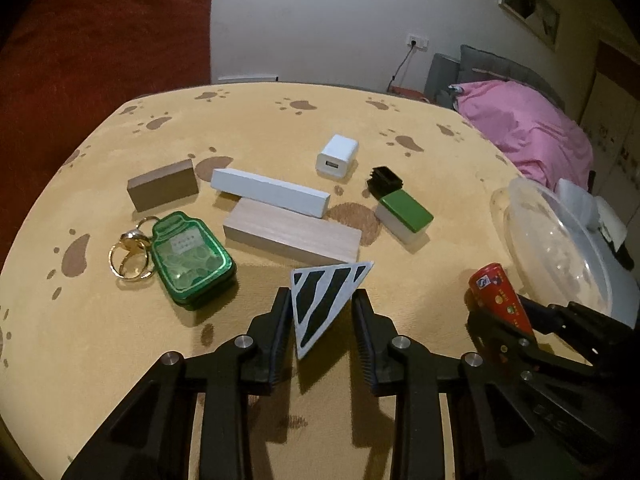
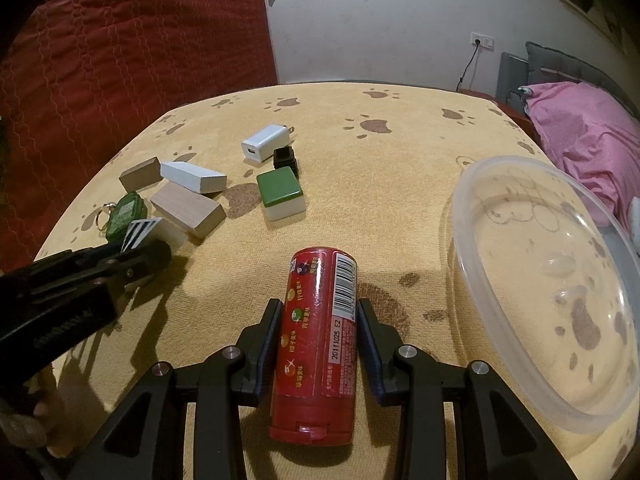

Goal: Organize rigid objects
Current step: 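Grasp the zebra-striped triangle block with the left tool while right holds the can, then carry the red can into the clear bowl with right tool while left carries triangle block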

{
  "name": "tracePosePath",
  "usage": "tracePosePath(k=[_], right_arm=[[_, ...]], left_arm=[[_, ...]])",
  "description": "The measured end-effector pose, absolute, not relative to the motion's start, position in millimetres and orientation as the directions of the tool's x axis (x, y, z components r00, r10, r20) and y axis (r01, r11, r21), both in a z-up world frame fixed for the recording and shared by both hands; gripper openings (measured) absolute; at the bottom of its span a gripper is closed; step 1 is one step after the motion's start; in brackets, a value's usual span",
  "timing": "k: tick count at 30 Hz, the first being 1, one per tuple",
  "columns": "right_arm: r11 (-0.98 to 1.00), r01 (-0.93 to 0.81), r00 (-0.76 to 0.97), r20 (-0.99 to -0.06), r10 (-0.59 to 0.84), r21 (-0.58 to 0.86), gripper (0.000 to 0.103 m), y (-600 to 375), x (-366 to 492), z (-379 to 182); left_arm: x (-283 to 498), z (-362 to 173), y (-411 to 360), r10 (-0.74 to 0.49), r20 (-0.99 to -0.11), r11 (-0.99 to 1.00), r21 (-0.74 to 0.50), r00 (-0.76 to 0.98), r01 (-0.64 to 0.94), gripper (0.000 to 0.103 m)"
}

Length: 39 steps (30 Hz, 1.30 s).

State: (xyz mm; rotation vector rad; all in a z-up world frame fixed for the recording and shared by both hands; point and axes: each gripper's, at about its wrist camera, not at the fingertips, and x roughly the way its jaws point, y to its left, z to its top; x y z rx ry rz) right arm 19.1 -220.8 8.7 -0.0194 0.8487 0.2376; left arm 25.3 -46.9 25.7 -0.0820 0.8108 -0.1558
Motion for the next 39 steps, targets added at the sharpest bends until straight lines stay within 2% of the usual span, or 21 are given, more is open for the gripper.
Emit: tracePosePath(k=[25,39], right_arm=[[0.978,-0.186,0.693,-0.693,0.200,0.097,0.037,-240.8,7.8,32.2],[0.983,-0.142,0.733,-0.655,0.181,0.113,0.033,-269.3,-0.7,47.7]], left_arm=[[8.4,57.8,-68.8,-0.182,-0.667,0.983,-0.120,0.722,0.137,0.031],[5.3,73.4,-97.2,-0.207,-0.646,0.977,-0.098,0.734,0.190,0.031]])
